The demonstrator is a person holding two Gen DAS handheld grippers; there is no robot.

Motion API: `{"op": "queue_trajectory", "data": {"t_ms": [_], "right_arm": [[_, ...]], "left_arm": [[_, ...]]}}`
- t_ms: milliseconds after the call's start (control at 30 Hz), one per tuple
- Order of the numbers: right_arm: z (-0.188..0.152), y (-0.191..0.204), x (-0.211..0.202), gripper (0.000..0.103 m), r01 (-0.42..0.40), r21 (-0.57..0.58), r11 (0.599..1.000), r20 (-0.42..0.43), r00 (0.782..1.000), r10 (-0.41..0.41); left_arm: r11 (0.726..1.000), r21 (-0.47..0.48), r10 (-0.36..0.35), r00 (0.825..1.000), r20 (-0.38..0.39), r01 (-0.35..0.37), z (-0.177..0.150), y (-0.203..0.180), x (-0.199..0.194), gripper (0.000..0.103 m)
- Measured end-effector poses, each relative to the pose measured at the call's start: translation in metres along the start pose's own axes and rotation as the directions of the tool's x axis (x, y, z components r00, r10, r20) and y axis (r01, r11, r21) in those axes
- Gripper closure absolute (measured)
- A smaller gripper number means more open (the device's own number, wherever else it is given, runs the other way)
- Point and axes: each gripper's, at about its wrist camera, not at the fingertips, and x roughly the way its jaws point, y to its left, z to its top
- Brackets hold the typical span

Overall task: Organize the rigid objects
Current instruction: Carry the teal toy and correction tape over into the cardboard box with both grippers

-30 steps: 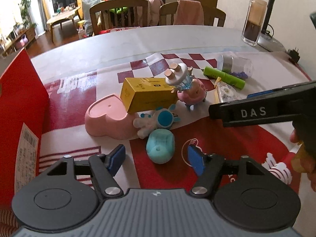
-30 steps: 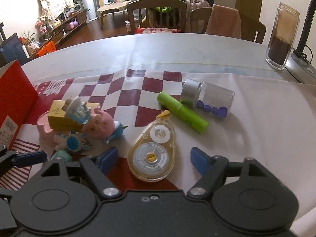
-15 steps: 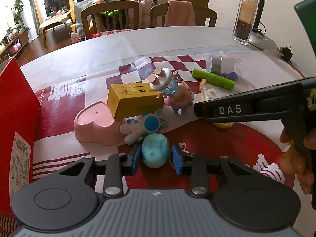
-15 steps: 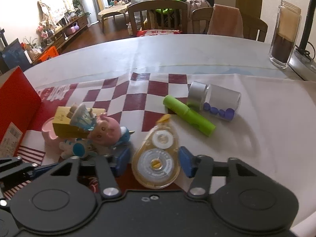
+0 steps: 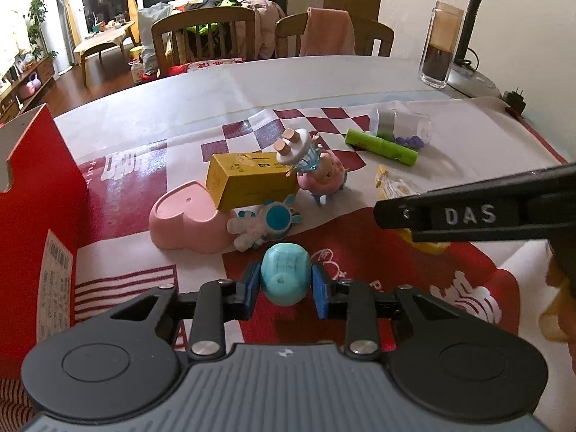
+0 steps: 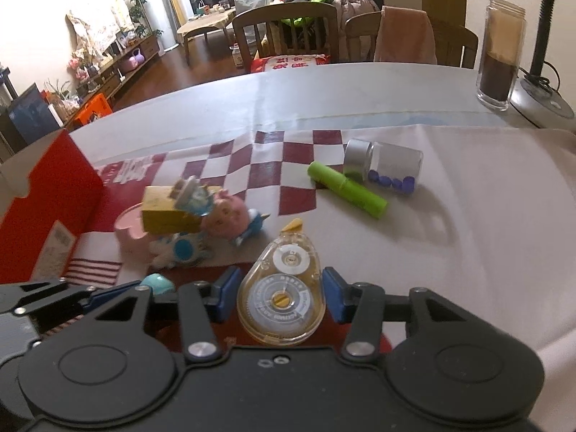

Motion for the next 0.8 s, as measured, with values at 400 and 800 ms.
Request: {"op": "queue_trajectory", "data": {"t_ms": [400,800], "right_arm": [[-0.004,0.035,-0.053,0.055,-0.043,-0.051,0.998,0.039,0.998,0.045],[0.005,0.091,-0.088,0.055,-0.093,-0.113,0.989,0.099,0.990,0.105]], "left_arm": [[1.000,-0.001,-0.006,1.000,0.011,0.006,-0.003,0.009,-0.049,0.073],[0.999,-0.032,-0.014,0.999,0.048,0.015,0.001,0.044,-0.107,0.073]]}}
